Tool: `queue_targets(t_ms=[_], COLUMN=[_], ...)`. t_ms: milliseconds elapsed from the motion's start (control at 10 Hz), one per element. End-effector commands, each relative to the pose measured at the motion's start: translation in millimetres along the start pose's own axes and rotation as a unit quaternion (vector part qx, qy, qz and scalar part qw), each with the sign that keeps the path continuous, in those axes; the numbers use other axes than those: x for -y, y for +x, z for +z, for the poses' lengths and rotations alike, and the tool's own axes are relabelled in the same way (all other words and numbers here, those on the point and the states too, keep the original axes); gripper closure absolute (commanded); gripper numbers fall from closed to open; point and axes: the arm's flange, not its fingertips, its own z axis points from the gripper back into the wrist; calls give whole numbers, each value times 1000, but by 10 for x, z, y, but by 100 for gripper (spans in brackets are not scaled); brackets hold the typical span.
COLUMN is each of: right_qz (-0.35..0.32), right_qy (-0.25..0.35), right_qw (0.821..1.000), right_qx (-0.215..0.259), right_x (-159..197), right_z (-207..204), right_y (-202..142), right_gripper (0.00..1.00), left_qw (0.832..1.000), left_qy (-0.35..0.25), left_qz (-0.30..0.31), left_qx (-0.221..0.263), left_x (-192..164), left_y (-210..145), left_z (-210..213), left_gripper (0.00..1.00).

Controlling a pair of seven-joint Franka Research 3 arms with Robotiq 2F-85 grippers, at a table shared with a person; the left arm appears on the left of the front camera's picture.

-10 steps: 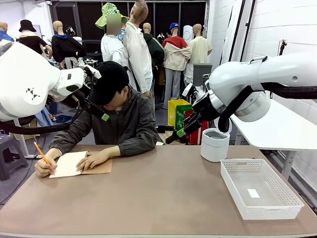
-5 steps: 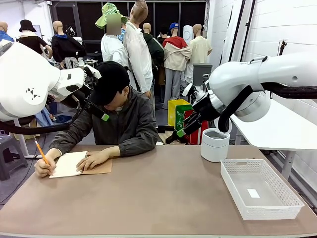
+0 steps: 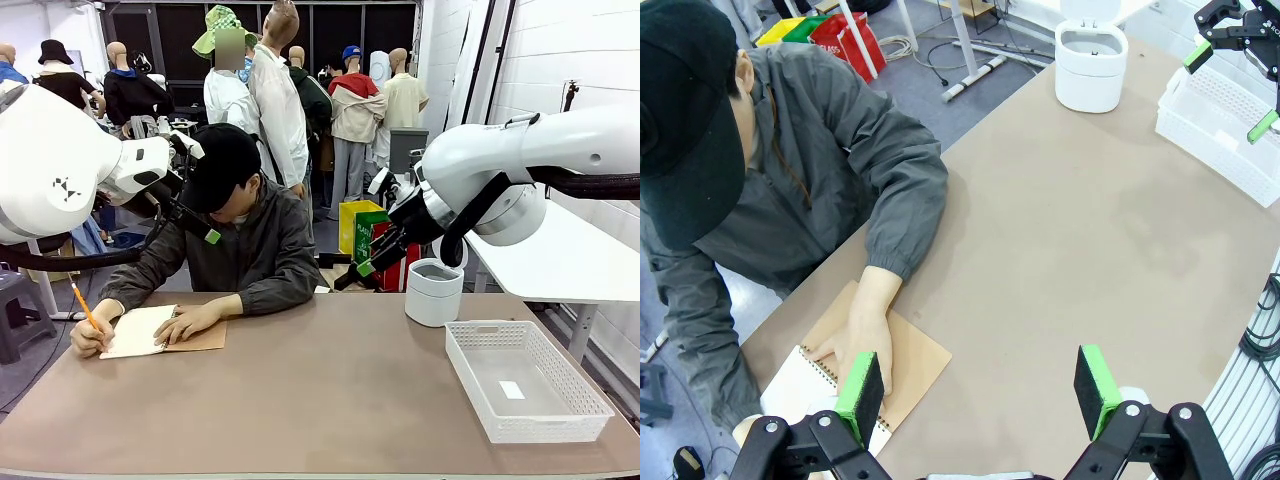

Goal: Sort the paper based on its condition.
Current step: If a person hands you a paper, place it in the Organizing basket , and if it's crumpled, put it in the Trash can.

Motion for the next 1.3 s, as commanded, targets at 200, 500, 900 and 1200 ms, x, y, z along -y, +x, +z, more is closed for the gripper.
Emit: queue_targets(t_ms=[200, 500, 900, 1200], right_qz=[0, 0, 0, 0], right_qy=[0, 0, 0, 0], right_qw=[1000, 1000, 1000, 1000], right_qx=[1, 1, 1, 1], right_x=[0, 0, 0, 0], right_z=[0, 0, 0, 0], right_y=[-1, -1, -1, -1], right_gripper=[0, 0, 0, 0], left_qw=[1000, 1000, 1000, 1000], left_qy=[2, 2, 2, 2], left_qz=[8, 8, 8, 8], left_qx=[-1, -1, -1, -1], left_x=[-3, -3, -3, -3], left_y=[-6, -6, -6, -6], left_z=[3, 3, 3, 3], left_gripper=[0, 0, 0, 0])
